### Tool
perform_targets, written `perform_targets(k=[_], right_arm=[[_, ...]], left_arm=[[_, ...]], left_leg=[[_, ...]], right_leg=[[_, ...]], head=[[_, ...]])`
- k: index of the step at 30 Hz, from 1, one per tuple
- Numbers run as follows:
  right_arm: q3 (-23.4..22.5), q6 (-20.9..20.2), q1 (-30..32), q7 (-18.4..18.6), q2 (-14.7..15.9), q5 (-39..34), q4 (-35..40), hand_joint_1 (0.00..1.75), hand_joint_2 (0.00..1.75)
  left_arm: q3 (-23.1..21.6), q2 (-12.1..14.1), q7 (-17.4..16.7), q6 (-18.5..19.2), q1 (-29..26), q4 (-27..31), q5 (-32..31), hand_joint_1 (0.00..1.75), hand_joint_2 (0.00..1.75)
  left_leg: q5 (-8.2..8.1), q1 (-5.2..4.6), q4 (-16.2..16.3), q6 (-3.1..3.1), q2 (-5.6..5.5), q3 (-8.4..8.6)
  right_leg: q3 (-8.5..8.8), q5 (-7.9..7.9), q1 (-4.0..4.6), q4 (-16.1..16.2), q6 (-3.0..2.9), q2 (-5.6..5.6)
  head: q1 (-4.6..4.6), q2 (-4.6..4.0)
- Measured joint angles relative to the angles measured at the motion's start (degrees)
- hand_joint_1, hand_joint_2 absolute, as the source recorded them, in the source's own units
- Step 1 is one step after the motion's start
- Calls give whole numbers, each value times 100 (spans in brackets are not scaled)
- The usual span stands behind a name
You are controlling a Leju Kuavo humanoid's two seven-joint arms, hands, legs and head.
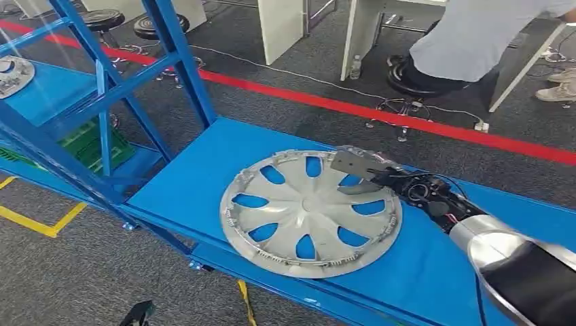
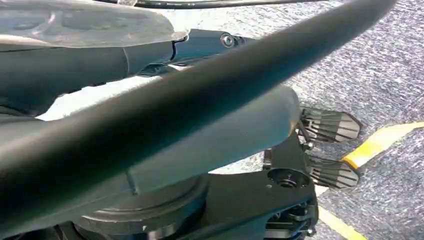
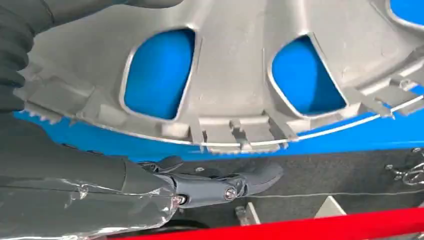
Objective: Take the parts from the cabinet and place them on the table.
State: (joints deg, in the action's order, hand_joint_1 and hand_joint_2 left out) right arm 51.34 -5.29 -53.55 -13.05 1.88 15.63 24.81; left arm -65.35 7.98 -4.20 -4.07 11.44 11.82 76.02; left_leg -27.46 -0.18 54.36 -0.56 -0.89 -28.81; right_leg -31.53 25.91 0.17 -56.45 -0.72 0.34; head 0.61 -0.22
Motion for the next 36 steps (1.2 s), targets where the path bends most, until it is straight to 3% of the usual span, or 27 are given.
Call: perform_targets(k=[27, 36], right_arm=[[0, -22, 53, -68, -26, -35, -142, 0, 175], [13, -144, 36, 83, -24, 249, -177, 0, 175]], left_arm=[[-2, 7, 7, -9, -6, 0, 2, 0, 0], [-2, 9, -9, -4, -6, 0, 0, 0, 0]], left_leg=[[0, 0, 0, 0, 0, 1], [0, 0, 1, 0, 1, 2]], right_leg=[[0, 0, 0, 0, 0, 0], [0, 0, 0, 0, 0, 2]], head=[[0, 0], [0, 0]])
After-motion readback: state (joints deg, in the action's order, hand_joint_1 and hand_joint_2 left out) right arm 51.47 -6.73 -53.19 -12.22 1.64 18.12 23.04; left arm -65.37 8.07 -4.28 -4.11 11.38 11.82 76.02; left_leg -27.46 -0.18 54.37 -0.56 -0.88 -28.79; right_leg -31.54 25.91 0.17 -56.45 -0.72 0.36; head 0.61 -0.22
